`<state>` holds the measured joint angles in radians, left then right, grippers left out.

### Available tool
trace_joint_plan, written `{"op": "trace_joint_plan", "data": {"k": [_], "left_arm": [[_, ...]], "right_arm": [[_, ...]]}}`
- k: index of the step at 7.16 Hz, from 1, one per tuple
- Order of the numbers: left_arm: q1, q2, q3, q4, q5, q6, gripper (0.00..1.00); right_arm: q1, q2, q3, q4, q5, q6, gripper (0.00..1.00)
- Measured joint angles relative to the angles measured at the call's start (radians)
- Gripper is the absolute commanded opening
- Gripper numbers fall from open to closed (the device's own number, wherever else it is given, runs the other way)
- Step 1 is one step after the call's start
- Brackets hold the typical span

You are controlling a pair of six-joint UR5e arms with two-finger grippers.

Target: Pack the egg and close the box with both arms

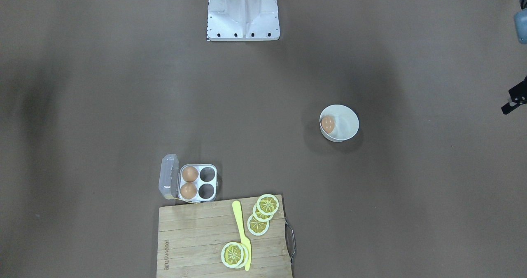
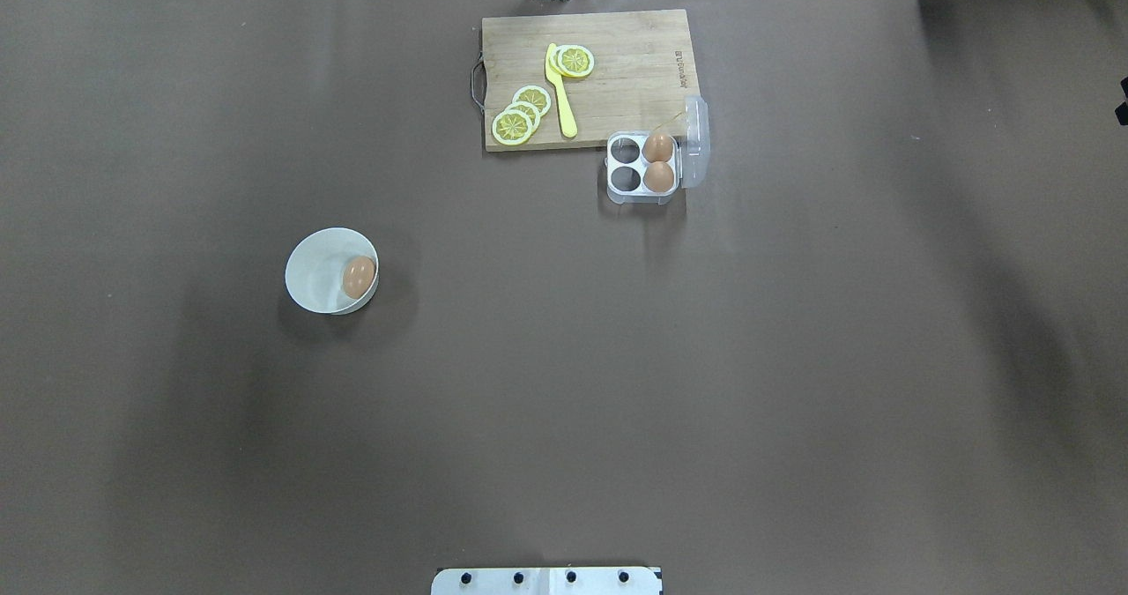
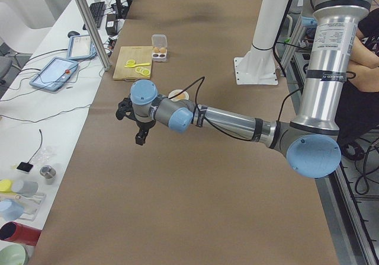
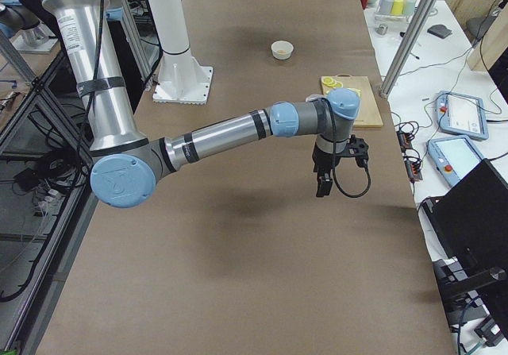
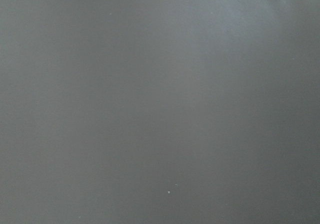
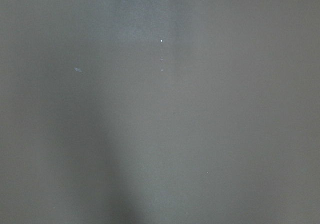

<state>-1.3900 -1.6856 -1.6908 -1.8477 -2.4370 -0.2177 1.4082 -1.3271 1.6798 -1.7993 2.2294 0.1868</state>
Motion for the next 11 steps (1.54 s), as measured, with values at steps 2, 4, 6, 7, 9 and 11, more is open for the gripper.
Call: {"op": "trace_joint_plan", "data": {"k": [2,4,6,7,9,11], "left_arm": [[0.115,-0.029,-0.026,-0.036,0.038,-0.133,0.98],[0.232,-0.064,-0.03,-0.091,0.124,-0.205,0.97],[0.307,-0.1,-0.035,-0.102,0.141,-0.256,0.97],[0.352,-0.116,-0.043,-0.103,0.144,-0.296,0.97],[0.436,-0.157,-0.054,-0.101,0.148,-0.363,0.89],[0.505,-0.2,-0.05,-0.096,0.148,-0.457,0.85]], "right_arm": [[0.0,0.0,0.0,0.0,0.003,-0.001,1.0],[0.0,-0.001,-0.003,0.0,0.006,-0.004,1.0],[0.0,-0.004,-0.004,0.0,0.008,-0.009,1.0],[0.0,-0.005,-0.005,0.0,0.008,-0.013,1.0],[0.0,-0.007,-0.006,0.001,0.009,-0.016,1.0],[0.0,-0.01,-0.008,0.001,0.008,-0.017,1.0]]}}
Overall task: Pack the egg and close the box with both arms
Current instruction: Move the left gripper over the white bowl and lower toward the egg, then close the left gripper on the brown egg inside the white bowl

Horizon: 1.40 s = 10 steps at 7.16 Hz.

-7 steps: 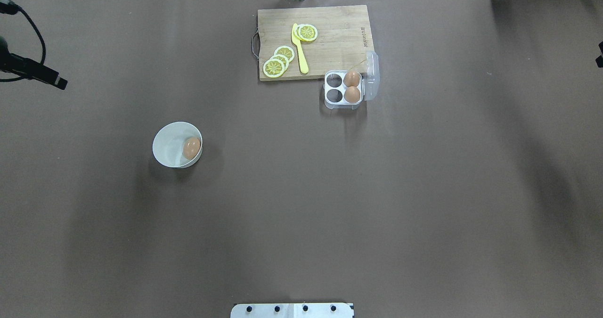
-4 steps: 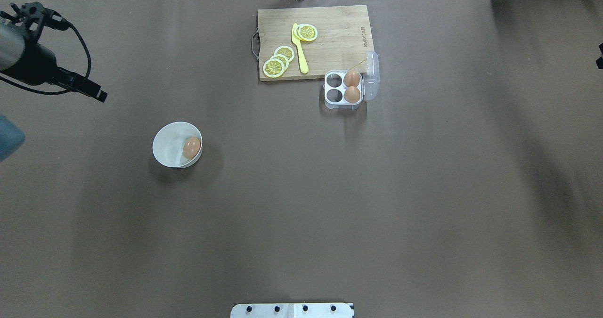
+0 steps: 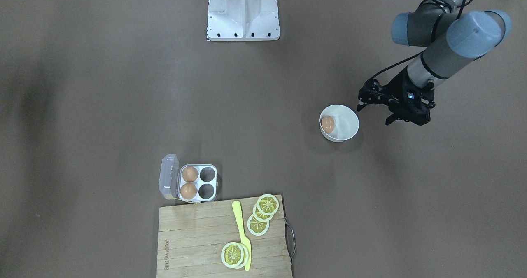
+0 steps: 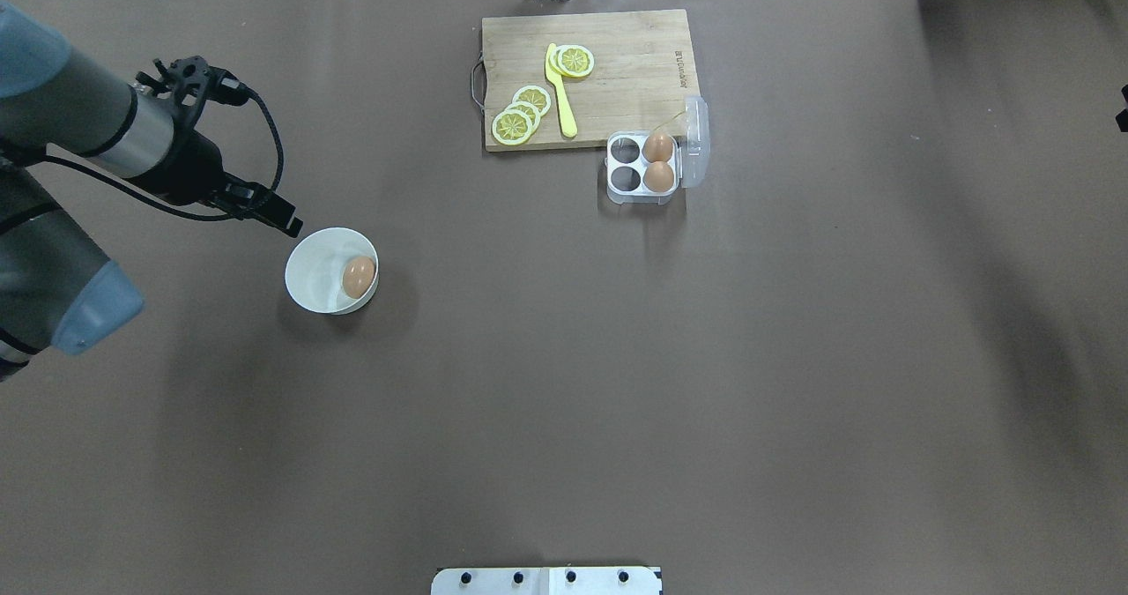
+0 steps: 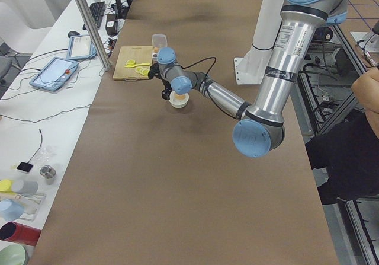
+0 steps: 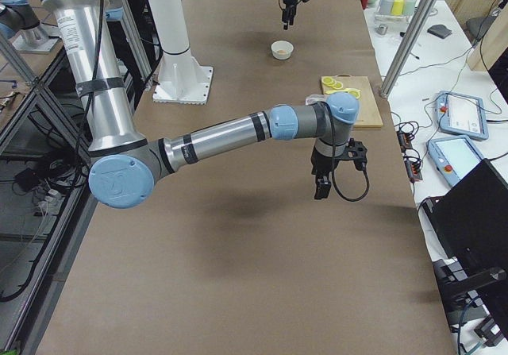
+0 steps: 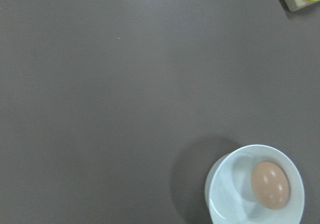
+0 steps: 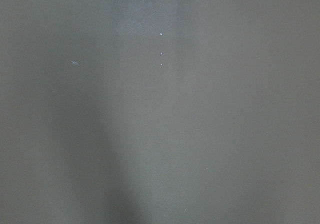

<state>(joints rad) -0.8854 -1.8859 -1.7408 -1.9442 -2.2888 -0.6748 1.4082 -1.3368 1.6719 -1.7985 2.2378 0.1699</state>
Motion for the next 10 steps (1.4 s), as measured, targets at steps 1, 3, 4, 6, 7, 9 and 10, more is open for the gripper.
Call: {"op": "trace_joint_plan", "data": {"k": [1,3,4,6,7,9,10], "left_arm": [[0.032,-0.018,0.006,0.001,0.0,-0.07,0.82],[0.066,-0.044,0.024,0.01,0.0,-0.184,0.76],[0.07,-0.051,0.037,0.012,0.0,-0.219,0.75],[0.074,-0.064,0.069,0.012,0.0,-0.252,0.75],[0.077,-0.072,0.083,0.012,0.001,-0.259,0.75],[0.083,-0.095,0.12,0.01,0.002,-0.262,0.74],[0.089,-0.101,0.14,0.004,0.006,-0.259,0.73]], "right_arm": [[0.0,0.0,-0.003,0.0,-0.001,-0.001,1.0],[0.0,-0.001,-0.008,0.001,-0.001,-0.001,1.0],[0.0,-0.001,-0.009,0.001,-0.001,-0.001,1.0],[0.0,-0.001,-0.008,0.001,0.0,0.0,1.0],[0.0,-0.001,-0.008,0.001,0.0,0.001,1.0],[0.0,-0.003,-0.008,0.001,0.0,0.002,1.0],[0.0,-0.003,-0.008,0.001,0.0,0.002,1.0]]}}
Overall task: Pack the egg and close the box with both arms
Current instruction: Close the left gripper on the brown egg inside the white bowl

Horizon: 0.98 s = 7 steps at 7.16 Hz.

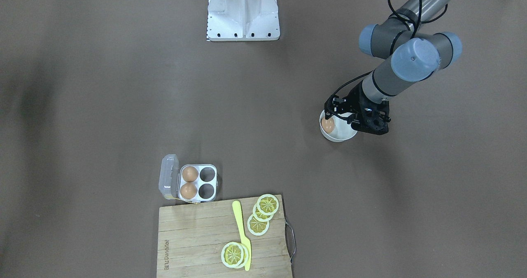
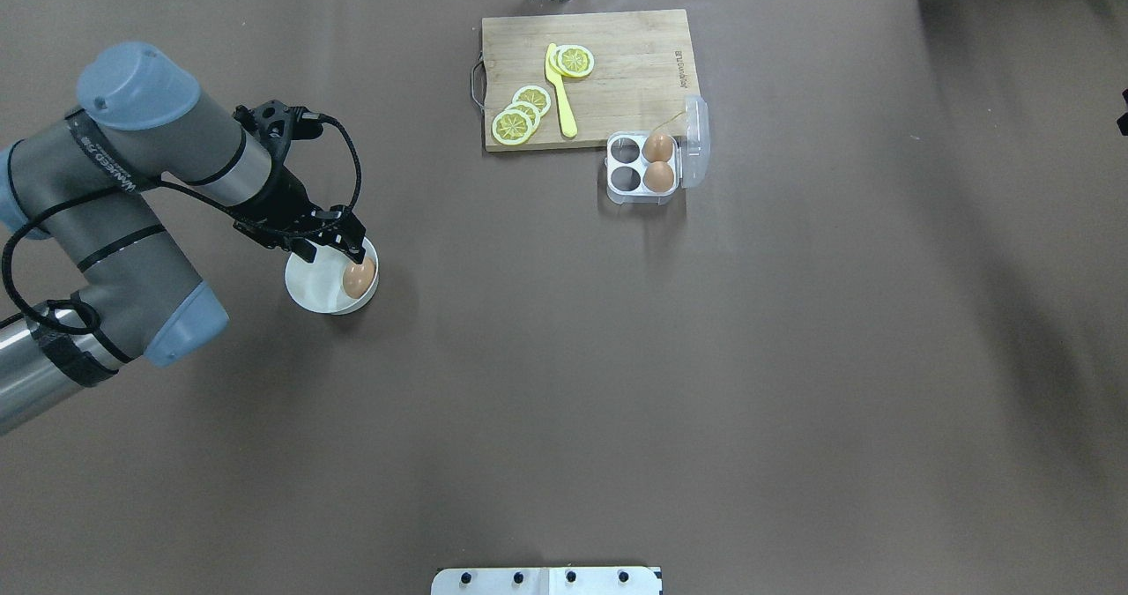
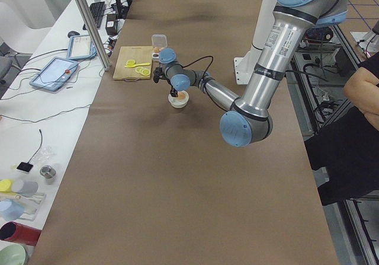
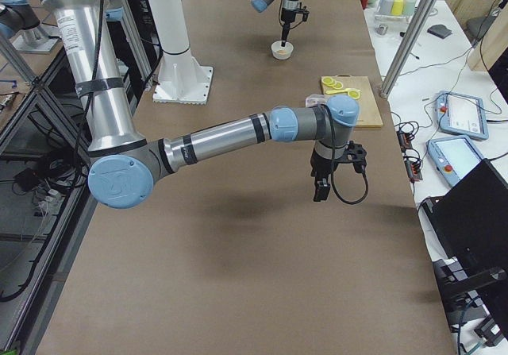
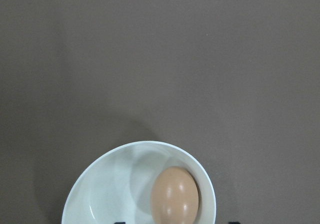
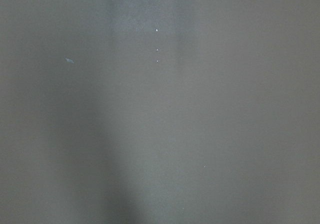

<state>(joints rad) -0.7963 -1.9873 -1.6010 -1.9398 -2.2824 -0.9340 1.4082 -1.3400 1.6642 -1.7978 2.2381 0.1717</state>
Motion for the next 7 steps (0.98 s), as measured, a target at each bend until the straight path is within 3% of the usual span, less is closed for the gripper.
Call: {"op": "trace_joint_plan", "data": {"k": [7], "left_arm": [[0.045,-0.005,0.035,-0.013,0.024,0.009,0.68]], "right_arm": [[0.0,-0.008,0.0,0.0,0.0,0.002,1.0]]}}
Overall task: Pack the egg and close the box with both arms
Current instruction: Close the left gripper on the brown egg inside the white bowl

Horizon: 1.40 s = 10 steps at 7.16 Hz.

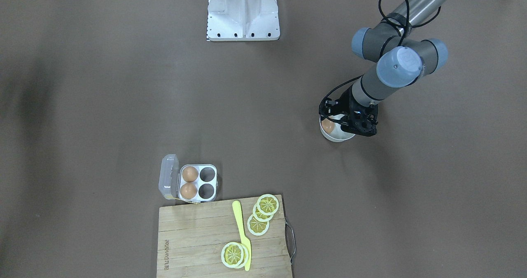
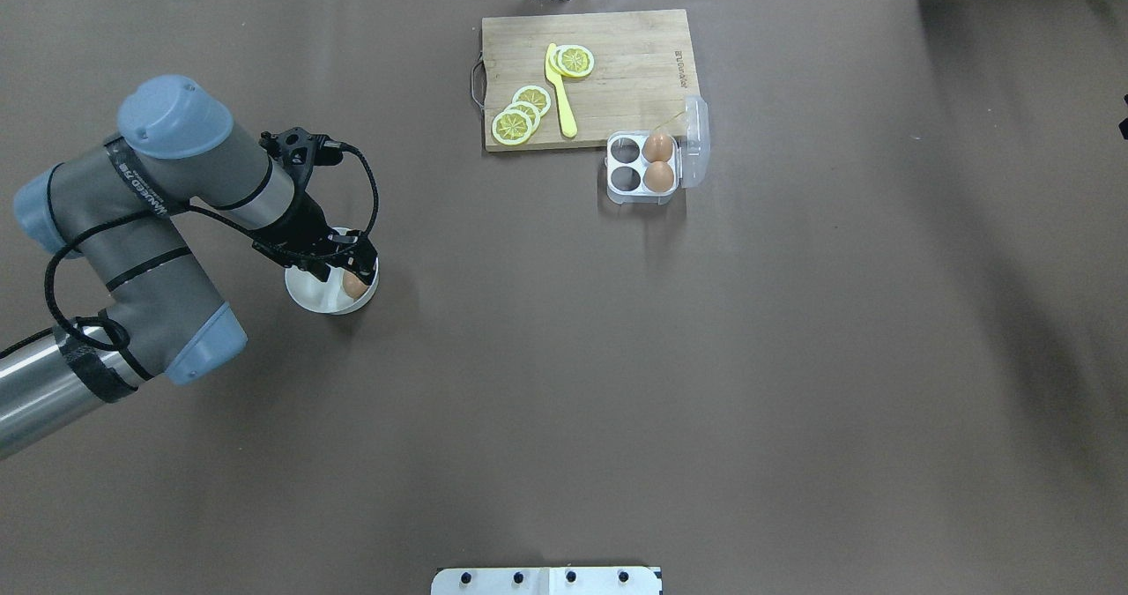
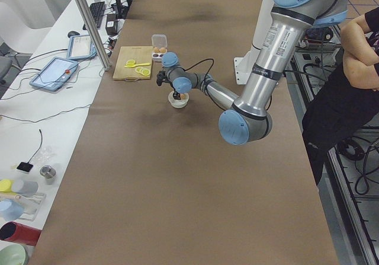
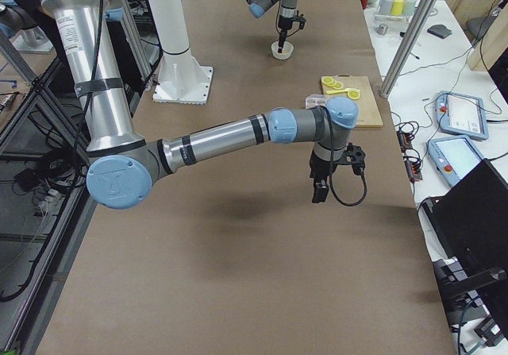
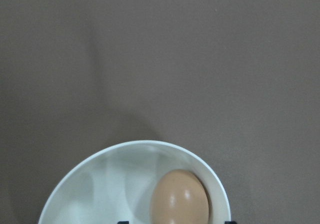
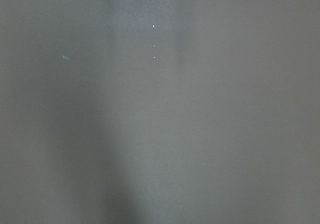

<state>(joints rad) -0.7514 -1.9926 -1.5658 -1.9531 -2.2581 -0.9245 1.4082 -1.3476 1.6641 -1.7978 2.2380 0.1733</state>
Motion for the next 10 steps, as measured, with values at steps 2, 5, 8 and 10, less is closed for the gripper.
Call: {"op": "trace_joint_plan", "data": {"k": [2,5,8,10], "left_arm": [[0.001,0.0,0.004,-0.001,0.0,0.002,0.67],[0.016,-0.002,0.016,0.0,0.001,0.003,0.66],[0.019,-0.004,0.027,-0.001,0.0,0.013,0.55],[0.02,-0.004,0.028,-0.001,0.0,0.016,0.49]], "right_arm": [[0.0,-0.001,0.0,0.0,0.0,0.0,1.0],[0.0,-0.001,0.0,0.0,0.0,0.0,1.0],[0.0,-0.001,0.0,0.0,0.0,0.0,1.0],[0.0,-0.001,0.0,0.0,0.0,0.0,1.0]]}}
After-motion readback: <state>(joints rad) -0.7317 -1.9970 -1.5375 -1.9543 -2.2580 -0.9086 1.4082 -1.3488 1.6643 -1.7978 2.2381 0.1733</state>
